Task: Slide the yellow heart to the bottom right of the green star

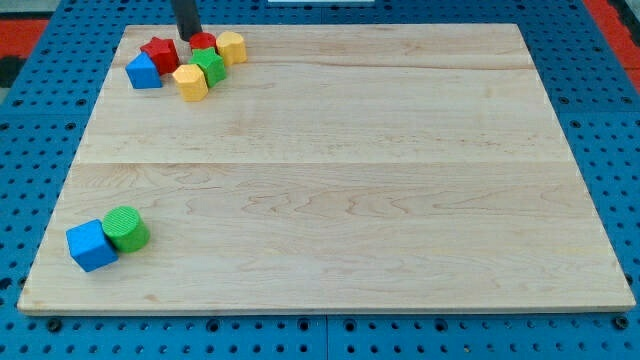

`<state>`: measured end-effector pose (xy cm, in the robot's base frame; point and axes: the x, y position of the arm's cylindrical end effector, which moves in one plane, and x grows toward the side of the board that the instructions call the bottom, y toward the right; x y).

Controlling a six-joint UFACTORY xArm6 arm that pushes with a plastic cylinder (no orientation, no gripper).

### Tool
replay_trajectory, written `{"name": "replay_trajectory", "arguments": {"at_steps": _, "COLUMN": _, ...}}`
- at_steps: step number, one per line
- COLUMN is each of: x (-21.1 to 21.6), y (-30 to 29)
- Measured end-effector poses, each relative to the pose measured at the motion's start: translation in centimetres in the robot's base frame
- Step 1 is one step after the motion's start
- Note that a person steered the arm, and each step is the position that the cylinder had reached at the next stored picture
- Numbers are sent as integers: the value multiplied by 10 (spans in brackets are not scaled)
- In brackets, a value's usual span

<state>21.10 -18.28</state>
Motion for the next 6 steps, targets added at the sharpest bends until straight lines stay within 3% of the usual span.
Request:
{"name": "replay_trajectory", "arguments": {"at_steps": 2, "x": -18, "y": 1}}
{"name": "replay_trajectory", "arguments": {"at_steps": 4, "x": -15, "y": 61}}
{"name": "replay_trajectory", "arguments": {"at_steps": 6, "x": 41, "y": 65}}
